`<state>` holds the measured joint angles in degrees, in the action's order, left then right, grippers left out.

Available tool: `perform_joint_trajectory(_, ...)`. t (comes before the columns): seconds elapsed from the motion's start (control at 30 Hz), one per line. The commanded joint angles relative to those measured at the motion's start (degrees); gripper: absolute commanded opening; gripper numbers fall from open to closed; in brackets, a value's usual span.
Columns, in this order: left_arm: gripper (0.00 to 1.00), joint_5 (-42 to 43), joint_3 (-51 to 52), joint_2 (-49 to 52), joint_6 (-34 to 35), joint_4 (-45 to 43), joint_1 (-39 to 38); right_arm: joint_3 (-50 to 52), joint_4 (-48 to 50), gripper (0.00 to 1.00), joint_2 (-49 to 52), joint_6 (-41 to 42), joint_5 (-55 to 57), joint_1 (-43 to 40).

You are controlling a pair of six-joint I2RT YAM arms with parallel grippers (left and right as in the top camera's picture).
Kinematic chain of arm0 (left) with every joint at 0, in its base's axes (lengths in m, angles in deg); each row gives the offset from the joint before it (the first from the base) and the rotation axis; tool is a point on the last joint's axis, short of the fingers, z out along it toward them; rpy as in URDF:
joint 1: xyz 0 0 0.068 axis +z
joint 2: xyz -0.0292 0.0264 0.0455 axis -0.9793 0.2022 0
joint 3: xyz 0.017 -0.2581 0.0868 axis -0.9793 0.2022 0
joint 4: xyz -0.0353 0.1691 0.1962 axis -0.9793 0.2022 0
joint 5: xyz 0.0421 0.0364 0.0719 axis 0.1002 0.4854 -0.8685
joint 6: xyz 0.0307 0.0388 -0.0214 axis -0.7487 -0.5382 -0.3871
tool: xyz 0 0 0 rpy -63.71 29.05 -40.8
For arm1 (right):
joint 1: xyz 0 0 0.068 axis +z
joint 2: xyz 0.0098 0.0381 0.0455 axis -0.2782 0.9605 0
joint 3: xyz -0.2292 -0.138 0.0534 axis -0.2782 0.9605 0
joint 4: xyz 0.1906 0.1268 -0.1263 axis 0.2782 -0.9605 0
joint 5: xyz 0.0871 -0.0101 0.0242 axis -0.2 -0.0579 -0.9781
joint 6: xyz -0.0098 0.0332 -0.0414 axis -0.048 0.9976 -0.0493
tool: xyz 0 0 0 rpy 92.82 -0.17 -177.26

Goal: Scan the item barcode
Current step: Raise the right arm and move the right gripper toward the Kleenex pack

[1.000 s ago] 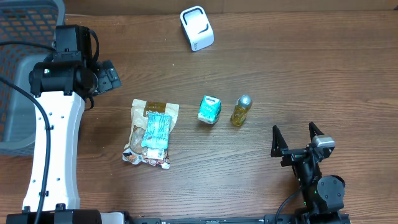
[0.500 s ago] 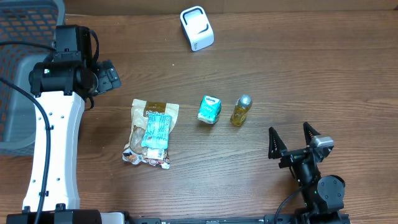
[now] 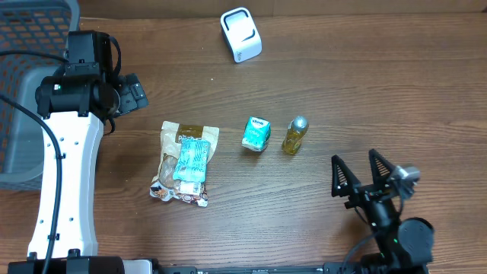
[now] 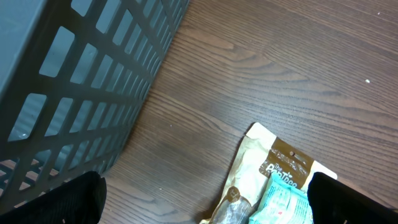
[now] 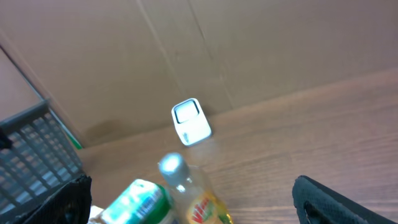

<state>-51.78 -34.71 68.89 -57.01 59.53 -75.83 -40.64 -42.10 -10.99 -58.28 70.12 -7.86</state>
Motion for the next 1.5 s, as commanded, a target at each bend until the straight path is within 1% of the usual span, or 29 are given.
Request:
perform_joint_trajectory(0.0,0.99,-0.76,-0.52,-0.26,-0.7,-0.04,0.11,-8.85,-3.82,1.0,1.62,1.29,-0.28,-0.17)
perform_joint_trajectory(0.17,1.0,-0.76,-0.52,-0.26,-0.7,-0.04,0.11,-19.43,-10.29,1.0,9.14,1.29,-0.37,-0.17)
perform_joint_trajectory(0.37,0.99,-0.76,-0.52,-0.26,-0.7,-0.04,0.11,-34.93,-22.1,1.0,23.71,1.84,-2.21,-0.17)
perform_joint_trajectory(0.43,1.0,-0.76,-0.52,-0.26,-0.7,-0.04,0.11,-40.41,-26.34,1.0,28.83,2.56,-3.76,-0.17)
perform_joint_trajectory(0.53,1.0,-0.76,-0.52,-0.26,-0.7,-0.04,0.11,-47.01,-29.99,1.0,35.21,2.54,-8.81,-0.17)
perform_joint_trajectory(0.6,1.0,-0.76,-0.52,-0.26,-0.7,-0.04,0.11,-49.96,-29.33,1.0,38.97,2.54,-14.29,-0.17)
perform_joint_trajectory(0.7,1.0,-0.76,-0.52,-0.26,-0.7,-0.04,0.11,-50.45,-24.33,1.0,41.86,2.56,-21.75,-0.17)
perform_joint_trajectory(0.73,0.99,-0.76,-0.52,-0.26,-0.7,-0.04,0.11,-50.45,-24.06,1.0,42.34,2.54,-24.11,-0.17)
perform_joint_trajectory(0.8,0.99,-0.76,-0.52,-0.26,-0.7,-0.04,0.11,-50.4,-24.2,1.0,43.56,2.56,-27.71,-0.17)
perform_joint_trajectory(0.9,0.99,-0.76,-0.52,-0.26,-0.7,-0.04,0.11,-50.4,-24.0,1.0,45.13,2.6,-29.83,-0.17)
perform_joint_trajectory(0.93,1.0,-0.76,-0.52,-0.26,-0.7,-0.04,0.11,-50.4,-24.15,0.9,45.7,2.95,-30.14,-0.15)
perform_joint_trajectory(1.0,0.99,-0.76,-0.52,-0.26,-0.7,-0.04,0.11,-50.4,-25.24,0.78,46.66,4.26,-29.9,-0.15)
perform_joint_trajectory(1.1,1.0,-0.76,-0.52,-0.26,-0.7,-0.04,0.11,-50.42,-26.97,0.47,48.13,6.12,-28.15,-0.11)
perform_joint_trajectory(1.13,1.0,-0.76,-0.52,-0.26,-0.7,-0.04,0.11,-50.42,-27.41,0.38,48.61,6.99,-27.54,-0.11)
perform_joint_trajectory(1.17,0.99,-0.76,-0.52,-0.26,-0.7,-0.04,0.11,-50.49,-27.76,0.35,49.09,7.85,-27.1,-0.11)
perform_joint_trajectory(1.27,1.0,-0.76,-0.52,-0.26,-0.7,-0.04,0.11,-51.23,-28.65,0.29,50.8,10.08,-26.88,-0.11)
perform_joint_trajectory(1.37,0.99,-0.76,-0.52,-0.26,-0.7,-0.04,0.11,-55.93,-35.3,0.29,54.25,10.03,-24.02,0.15)
perform_joint_trajectory(1.47,1.0,-0.76,-0.52,-0.26,-0.7,-0.04,0.11,-62.62,-43.98,0.29,58.01,9.77,-17.88,2.25)
